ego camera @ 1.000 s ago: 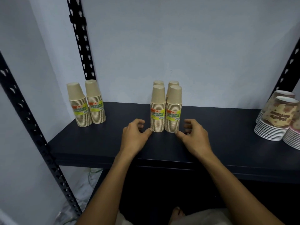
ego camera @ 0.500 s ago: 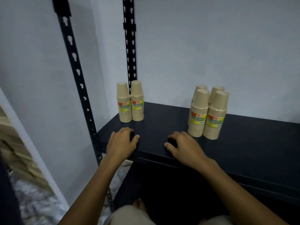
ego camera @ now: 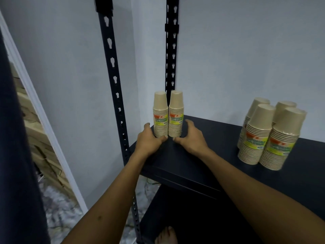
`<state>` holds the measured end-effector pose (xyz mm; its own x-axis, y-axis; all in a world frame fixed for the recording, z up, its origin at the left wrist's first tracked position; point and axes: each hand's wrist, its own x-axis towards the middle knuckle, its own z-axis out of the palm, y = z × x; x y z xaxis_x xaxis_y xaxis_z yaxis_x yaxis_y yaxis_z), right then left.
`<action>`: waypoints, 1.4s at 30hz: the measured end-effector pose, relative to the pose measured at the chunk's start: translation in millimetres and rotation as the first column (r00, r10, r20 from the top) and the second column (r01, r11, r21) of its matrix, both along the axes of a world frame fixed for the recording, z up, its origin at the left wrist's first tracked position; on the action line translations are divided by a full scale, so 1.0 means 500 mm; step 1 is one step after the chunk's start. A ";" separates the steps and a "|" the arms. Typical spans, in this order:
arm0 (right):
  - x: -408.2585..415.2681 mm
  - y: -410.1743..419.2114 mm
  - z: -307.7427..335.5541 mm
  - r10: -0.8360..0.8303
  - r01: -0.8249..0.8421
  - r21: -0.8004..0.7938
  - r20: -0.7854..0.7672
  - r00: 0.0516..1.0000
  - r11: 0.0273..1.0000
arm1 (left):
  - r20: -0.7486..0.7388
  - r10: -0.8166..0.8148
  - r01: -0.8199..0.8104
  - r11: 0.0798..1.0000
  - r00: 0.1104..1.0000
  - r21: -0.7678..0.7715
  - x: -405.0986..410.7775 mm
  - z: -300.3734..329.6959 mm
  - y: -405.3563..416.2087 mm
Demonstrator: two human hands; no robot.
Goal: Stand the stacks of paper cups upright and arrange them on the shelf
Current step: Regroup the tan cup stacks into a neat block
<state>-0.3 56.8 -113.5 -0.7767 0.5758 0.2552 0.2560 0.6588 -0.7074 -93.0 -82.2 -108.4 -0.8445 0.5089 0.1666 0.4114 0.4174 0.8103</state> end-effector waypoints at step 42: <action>0.466 -0.012 0.002 -0.247 0.205 -0.188 -0.237 0.940 0.960 | 0.038 -0.466 0.440 0.857 0.884 0.269 0.348 -0.002 0.069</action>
